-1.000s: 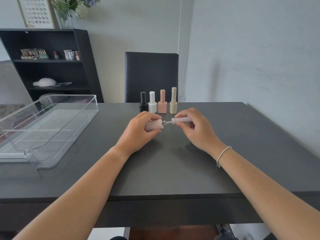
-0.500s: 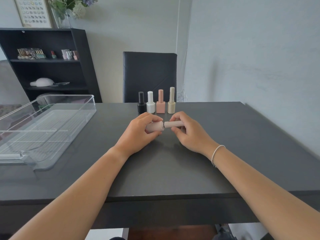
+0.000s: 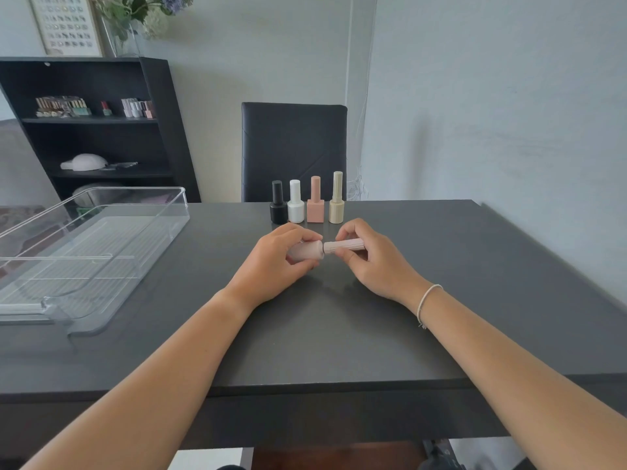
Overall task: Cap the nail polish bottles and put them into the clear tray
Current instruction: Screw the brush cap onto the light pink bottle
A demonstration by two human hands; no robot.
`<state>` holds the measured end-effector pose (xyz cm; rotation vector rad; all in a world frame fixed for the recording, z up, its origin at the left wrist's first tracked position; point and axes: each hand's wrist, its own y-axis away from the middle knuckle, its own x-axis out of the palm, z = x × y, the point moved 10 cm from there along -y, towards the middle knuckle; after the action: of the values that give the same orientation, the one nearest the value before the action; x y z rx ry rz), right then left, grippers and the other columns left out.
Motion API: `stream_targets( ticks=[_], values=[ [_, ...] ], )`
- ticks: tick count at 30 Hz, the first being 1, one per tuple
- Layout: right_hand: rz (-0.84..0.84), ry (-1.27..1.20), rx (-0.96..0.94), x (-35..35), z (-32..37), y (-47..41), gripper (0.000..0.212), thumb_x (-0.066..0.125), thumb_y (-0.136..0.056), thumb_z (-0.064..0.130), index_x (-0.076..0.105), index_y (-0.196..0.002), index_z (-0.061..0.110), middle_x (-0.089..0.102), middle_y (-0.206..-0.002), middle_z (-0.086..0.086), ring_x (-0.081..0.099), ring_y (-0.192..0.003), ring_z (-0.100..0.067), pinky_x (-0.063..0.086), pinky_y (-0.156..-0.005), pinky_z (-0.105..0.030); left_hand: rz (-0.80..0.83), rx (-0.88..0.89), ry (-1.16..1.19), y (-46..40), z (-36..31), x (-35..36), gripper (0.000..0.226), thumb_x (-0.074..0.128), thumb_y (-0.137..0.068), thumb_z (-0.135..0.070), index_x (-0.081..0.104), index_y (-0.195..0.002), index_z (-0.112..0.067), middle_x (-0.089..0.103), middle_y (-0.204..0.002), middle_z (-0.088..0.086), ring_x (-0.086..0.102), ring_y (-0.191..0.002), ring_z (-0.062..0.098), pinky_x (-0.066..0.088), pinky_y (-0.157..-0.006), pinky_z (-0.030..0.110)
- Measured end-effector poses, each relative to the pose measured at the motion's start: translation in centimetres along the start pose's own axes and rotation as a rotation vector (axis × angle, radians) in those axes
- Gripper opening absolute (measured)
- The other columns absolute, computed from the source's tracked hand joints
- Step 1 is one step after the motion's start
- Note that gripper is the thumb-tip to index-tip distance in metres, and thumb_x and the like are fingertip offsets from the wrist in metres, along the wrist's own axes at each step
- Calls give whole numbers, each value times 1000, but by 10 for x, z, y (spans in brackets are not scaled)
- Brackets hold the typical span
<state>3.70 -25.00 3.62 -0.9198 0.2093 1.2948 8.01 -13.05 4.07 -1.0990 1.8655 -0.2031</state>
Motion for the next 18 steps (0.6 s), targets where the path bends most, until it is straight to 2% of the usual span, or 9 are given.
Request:
stream_targets(
  ticks=[4,7,10,15,16,18],
  values=[
    [-21,-51,11,-5,1,1,8,57,-87,12,53,-90,18,51,-71,12,41,-58,-3,36,-57,-12,16,6,11,0,-1,1,32,70,-76,-10,63,-105,-23,58,-100,-13,52,-94,1,42,-68,6],
    [-49,-55,28,-7,-1,1,3,60,-86,18,57,-89,17,53,-70,10,41,-56,-4,36,-55,-14,10,4,3,1,0,0,32,70,-76,-12,63,-104,-23,58,-100,-12,51,-94,-1,42,-69,7],
    [-64,-21,61,-9,-6,0,13,59,-86,28,60,-83,16,49,-59,8,39,-50,-5,33,-48,-15,6,3,-6,1,1,-1,31,70,-76,-11,63,-104,-22,59,-100,-10,52,-95,0,42,-69,8],
    [-44,137,72,-8,-6,1,46,39,-91,46,57,-70,9,40,-49,8,38,-47,-9,30,-49,-26,16,11,-21,1,0,1,31,70,-77,-12,63,-105,-22,59,-101,-10,52,-93,-1,41,-68,6],
    [-38,132,83,-7,-7,2,47,35,-91,49,54,-69,12,39,-49,8,38,-47,-9,30,-51,-26,20,13,-24,0,-1,2,30,70,-77,-12,63,-105,-23,59,-101,-10,53,-92,0,41,-69,6],
    [1,104,94,-2,-8,2,35,36,-91,48,47,-77,19,41,-54,8,38,-50,-9,31,-53,-26,21,17,-24,1,-2,2,30,69,-77,-13,63,-105,-23,59,-101,-11,53,-92,0,41,-69,6]
  ],
)
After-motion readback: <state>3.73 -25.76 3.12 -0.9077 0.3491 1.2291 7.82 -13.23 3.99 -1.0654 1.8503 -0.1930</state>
